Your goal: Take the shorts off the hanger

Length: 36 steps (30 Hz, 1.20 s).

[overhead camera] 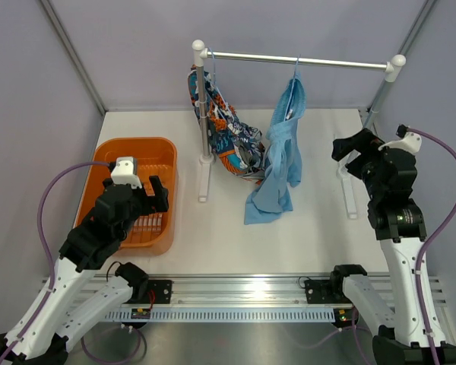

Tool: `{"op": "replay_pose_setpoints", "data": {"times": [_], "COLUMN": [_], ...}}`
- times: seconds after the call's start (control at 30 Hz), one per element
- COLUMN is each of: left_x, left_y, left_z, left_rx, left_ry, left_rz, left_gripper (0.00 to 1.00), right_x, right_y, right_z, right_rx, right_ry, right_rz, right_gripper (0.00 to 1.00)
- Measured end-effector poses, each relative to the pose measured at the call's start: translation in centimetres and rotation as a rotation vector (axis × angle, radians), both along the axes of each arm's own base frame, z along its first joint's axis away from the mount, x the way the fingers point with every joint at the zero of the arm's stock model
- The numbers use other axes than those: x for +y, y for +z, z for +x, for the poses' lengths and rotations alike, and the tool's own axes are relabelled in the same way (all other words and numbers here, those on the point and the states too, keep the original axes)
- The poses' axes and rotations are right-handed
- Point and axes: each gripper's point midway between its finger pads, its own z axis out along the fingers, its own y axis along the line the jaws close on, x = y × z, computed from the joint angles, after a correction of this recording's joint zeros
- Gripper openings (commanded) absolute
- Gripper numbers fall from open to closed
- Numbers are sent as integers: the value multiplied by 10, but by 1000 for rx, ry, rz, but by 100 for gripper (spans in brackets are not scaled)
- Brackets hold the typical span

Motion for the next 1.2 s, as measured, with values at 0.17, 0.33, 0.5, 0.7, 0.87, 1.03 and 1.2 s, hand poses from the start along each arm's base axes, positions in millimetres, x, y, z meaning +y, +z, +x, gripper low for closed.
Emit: {"op": "replay_pose_setpoints", "data": {"times": [0.17, 0.33, 0.5, 0.7, 0.87, 1.03, 1.2], "left_x": [0, 0, 1, 1, 1, 2, 2], "left_y": [0, 1, 2, 2, 2, 2, 2], "left_z": [0, 0, -1, -1, -1, -2, -2], "left_rx": [0, -3, -9, -9, -10, -11, -11], "left_ry": [0, 0, -1, -1, -1, -2, -2], "left_rz": [0, -1, -2, -1, 1, 1, 2], "left_gripper": [99, 99, 99, 99, 99, 99, 99], "right_x": [-8, 1, 41, 104, 120, 121, 118], "right_y": [53, 112, 128, 86, 68, 71, 71], "right_z": [4, 25, 73, 120, 142, 150, 164], "right_rx": [-75, -163, -151, -24, 23, 6, -5], "right_ry": [-30, 22, 119, 213, 188, 128, 79], "right_rz": [-48, -56, -91, -186, -271, -324, -346], "right_gripper": [100, 99, 99, 98, 98, 91, 83]}}
